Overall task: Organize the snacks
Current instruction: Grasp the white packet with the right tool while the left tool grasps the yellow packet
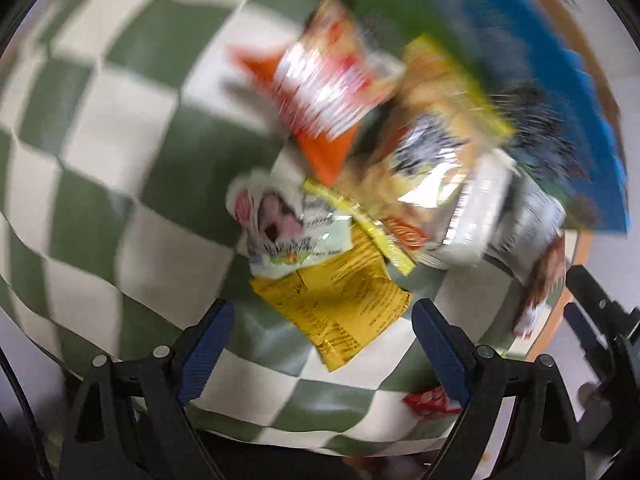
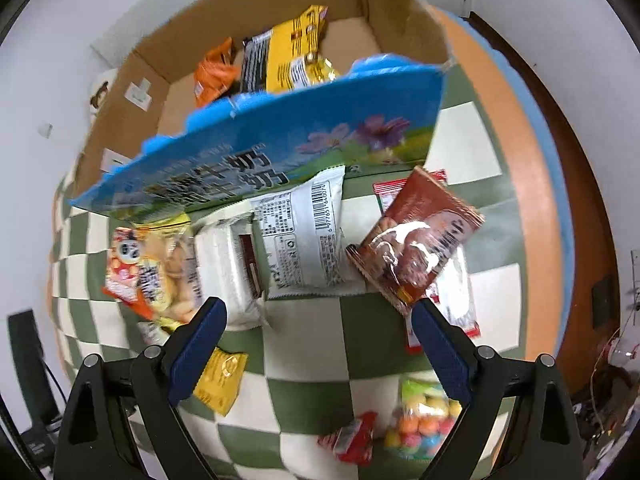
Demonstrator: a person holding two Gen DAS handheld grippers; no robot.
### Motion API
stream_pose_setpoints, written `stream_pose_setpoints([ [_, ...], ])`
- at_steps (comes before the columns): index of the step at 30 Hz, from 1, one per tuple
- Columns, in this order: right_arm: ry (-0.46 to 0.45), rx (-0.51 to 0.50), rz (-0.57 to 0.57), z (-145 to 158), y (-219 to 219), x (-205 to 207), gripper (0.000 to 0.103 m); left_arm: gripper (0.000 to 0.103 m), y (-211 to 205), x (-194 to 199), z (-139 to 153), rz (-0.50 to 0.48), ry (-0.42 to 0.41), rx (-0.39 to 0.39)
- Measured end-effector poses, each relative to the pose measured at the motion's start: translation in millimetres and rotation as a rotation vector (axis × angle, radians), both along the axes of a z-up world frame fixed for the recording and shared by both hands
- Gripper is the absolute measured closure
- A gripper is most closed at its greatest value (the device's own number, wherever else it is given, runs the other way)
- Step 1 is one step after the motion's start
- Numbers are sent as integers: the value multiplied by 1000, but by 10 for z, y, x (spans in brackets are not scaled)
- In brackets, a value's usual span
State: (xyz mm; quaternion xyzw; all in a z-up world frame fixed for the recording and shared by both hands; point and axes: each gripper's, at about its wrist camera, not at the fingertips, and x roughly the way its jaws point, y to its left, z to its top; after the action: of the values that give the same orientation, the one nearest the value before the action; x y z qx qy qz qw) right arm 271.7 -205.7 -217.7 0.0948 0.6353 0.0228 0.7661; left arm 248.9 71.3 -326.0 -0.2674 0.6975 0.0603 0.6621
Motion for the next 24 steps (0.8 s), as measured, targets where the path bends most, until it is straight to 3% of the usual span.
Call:
stream_pose_setpoints([
  [4, 13, -33, 29, -208, 87, 148, 27, 12, -47, 50, -264, 95, 53, -60],
  [10, 19, -66, 56, -400, 219, 400, 30, 14, -205, 195, -472, 105, 60, -12],
  [14, 51, -84, 90, -539, 365, 541, 31, 28, -324, 197, -441, -4, 9, 70],
  [16, 71, -87, 95, -607, 398, 558, 41, 33, -396, 192, -390, -92, -19, 103],
  [22, 116, -41, 105, -650, 376, 398, 47, 35, -648, 44, -271, -463, -94, 340],
  [24, 135, -36, 124, -654, 375, 271, 47, 35, -694, -14, -257, -539, -109, 393],
])
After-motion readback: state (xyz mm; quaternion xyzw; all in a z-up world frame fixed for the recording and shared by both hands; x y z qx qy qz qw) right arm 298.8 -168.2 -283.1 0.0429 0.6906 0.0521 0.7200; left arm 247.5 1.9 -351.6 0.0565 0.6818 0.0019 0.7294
